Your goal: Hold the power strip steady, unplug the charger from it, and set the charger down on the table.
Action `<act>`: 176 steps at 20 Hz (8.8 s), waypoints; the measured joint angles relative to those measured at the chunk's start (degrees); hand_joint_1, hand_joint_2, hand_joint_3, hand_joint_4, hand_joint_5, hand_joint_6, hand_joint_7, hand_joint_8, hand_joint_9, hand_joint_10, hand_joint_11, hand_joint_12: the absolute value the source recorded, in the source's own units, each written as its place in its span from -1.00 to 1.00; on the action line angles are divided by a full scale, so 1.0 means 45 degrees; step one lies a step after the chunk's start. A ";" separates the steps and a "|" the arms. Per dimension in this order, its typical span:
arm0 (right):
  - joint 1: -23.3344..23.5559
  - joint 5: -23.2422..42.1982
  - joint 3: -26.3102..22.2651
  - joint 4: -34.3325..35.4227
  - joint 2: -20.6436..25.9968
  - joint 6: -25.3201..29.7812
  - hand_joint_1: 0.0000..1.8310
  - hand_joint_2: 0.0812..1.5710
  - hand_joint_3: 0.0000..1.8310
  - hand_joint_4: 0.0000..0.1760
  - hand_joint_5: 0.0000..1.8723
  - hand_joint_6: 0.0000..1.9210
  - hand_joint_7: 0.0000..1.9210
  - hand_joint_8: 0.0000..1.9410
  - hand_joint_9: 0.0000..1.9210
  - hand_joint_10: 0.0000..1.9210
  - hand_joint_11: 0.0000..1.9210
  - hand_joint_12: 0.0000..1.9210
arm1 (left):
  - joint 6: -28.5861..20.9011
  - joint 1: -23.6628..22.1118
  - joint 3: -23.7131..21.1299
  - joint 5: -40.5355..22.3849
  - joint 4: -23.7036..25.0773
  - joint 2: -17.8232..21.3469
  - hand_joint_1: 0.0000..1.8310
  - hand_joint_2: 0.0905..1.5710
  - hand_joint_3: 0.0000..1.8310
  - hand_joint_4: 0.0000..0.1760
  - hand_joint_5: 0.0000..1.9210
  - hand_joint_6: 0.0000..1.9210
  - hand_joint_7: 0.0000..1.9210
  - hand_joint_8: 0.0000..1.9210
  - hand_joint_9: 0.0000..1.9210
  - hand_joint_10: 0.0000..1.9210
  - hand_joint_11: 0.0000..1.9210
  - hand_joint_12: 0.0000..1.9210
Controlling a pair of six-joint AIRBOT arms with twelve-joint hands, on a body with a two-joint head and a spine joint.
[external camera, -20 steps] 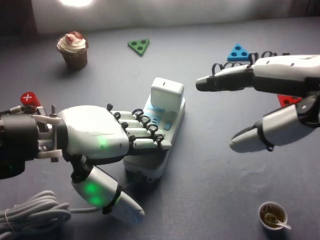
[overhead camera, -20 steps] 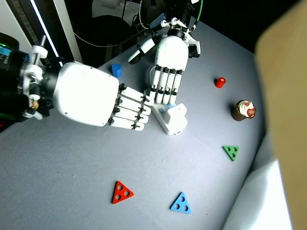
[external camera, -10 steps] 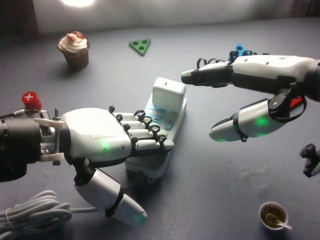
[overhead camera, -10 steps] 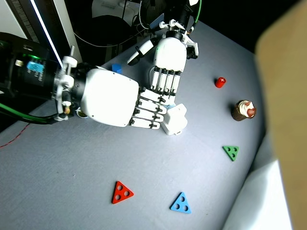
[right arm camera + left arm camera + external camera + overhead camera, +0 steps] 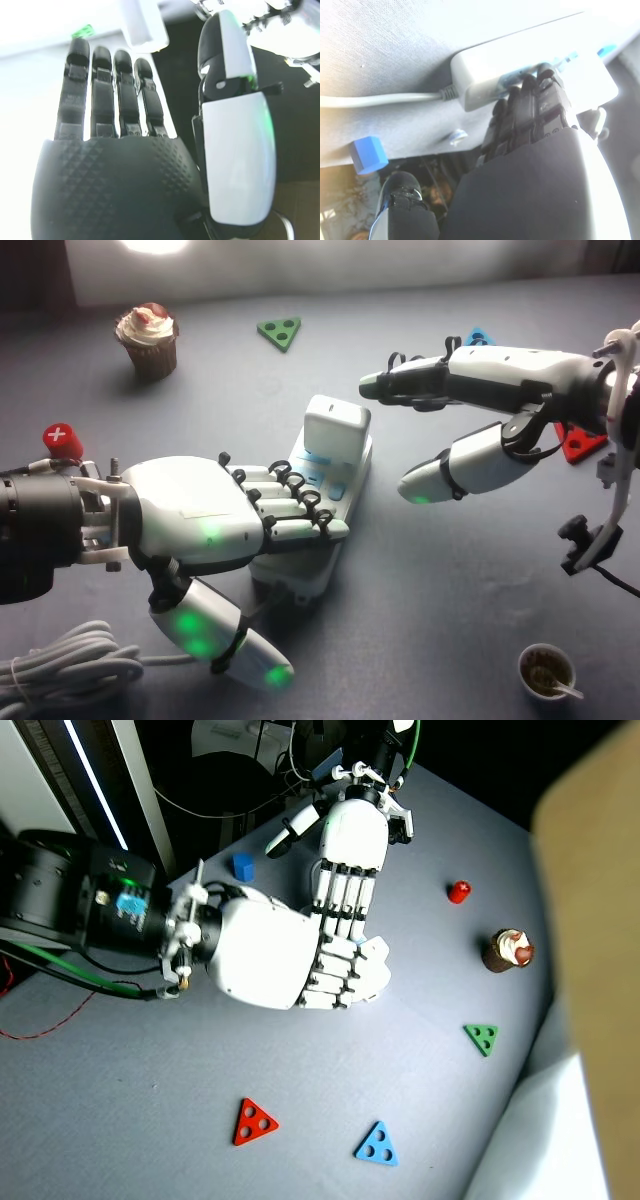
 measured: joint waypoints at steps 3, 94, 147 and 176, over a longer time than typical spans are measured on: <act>0.0000 0.0121 0.0364 0.0369 -0.0355 -0.0044 0.09 0.31 -1.00 -1.00 -0.78 -1.00 -0.75 -1.00 -0.73 -1.00 -0.71 -0.86 | 0.0000 0.0000 0.0000 -0.0005 0.0019 0.0000 -1.00 0.11 -1.00 -1.00 -0.99 -1.00 -0.99 -1.00 -0.99 -1.00 -0.97 -0.99; 0.1137 0.2395 0.2142 0.2157 -0.2152 -0.0238 0.52 0.28 -1.00 -1.00 0.17 -0.31 0.34 -0.58 0.08 0.11 -0.35 0.11 | -0.4420 -0.0520 0.0704 -0.0690 0.4328 -0.1078 -1.00 0.13 -1.00 -1.00 -1.00 -1.00 -1.00 -1.00 -1.00 -1.00 -1.00 -1.00; -0.1666 0.3249 0.0306 -0.7577 -0.0398 -0.6416 0.13 0.20 -1.00 -1.00 -0.40 -1.00 -0.37 -1.00 -0.34 -1.00 -0.57 -0.38 | -0.4872 -0.0928 0.0816 -0.0835 0.4896 -0.1093 -1.00 0.11 -1.00 -1.00 -1.00 -1.00 -1.00 -1.00 -1.00 -1.00 -0.99 -1.00; -0.1583 0.1758 -0.2045 -0.4274 0.2506 -0.5178 -0.86 0.23 -0.99 -1.00 -0.86 -1.00 -0.82 -1.00 -0.80 -1.00 -0.88 -0.83 | -0.5440 -0.2856 0.0787 -0.0874 0.5285 0.0146 -1.00 0.13 -0.99 -1.00 -0.99 -1.00 -0.98 -1.00 -0.99 -1.00 -0.97 -0.99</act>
